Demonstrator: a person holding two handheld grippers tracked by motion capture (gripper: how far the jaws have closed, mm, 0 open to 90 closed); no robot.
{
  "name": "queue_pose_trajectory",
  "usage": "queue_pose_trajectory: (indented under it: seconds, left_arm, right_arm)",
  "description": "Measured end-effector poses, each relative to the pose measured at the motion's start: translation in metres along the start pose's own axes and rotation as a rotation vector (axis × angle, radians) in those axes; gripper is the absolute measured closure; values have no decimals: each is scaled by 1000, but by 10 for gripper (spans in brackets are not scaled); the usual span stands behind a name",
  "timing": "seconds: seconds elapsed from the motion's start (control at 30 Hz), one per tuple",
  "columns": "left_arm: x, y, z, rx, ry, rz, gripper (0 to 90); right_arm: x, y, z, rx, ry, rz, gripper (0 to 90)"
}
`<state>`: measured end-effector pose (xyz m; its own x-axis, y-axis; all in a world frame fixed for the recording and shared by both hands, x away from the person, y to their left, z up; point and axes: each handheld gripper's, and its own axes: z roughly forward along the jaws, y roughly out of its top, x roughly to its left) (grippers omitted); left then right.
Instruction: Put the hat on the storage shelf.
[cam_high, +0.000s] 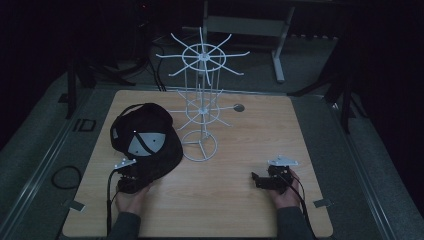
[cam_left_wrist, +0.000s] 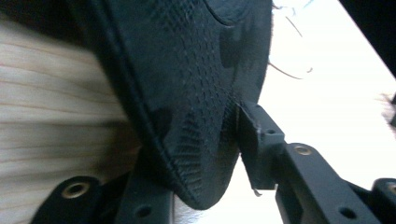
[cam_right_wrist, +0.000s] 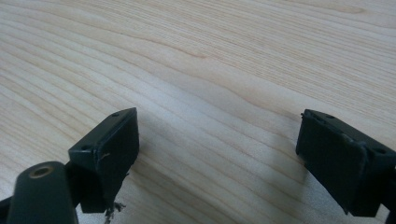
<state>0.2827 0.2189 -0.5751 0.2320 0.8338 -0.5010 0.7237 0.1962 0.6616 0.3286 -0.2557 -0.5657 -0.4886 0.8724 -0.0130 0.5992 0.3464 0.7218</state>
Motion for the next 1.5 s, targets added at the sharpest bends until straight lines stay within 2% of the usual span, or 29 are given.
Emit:
queue_pose_trajectory:
  seconds: [0.3, 0.37, 0.57, 0.67, 0.73, 0.8, 1.5]
  left_arm:
    - [-6, 1, -2, -45, -66, -6, 800]
    - [-6, 1, -4, -48, -63, -10, 810]
    - [-2, 3, -6, -56, -85, -56, 829]
    - [-1, 3, -8, -59, -83, -56, 848]
    - [-2, 4, -10, -66, -77, -47, 861]
    - [-5, 6, -11, -65, -66, -20, 862]
    - [-15, 19, -25, -110, -64, 22, 864]
  right_arm:
    - [0, 0, 0, 0, 0, 0, 130]
    - [0, 0, 0, 0, 0, 0, 129]
    - [0, 0, 0, 0, 0, 1, 130]
    - [0, 0, 0, 1, 0, 1, 130]
    - [0, 0, 0, 1, 0, 2, 130]
    - [0, 0, 0, 2, 0, 3, 130]
    - [0, 0, 0, 1, 1, 2, 130]
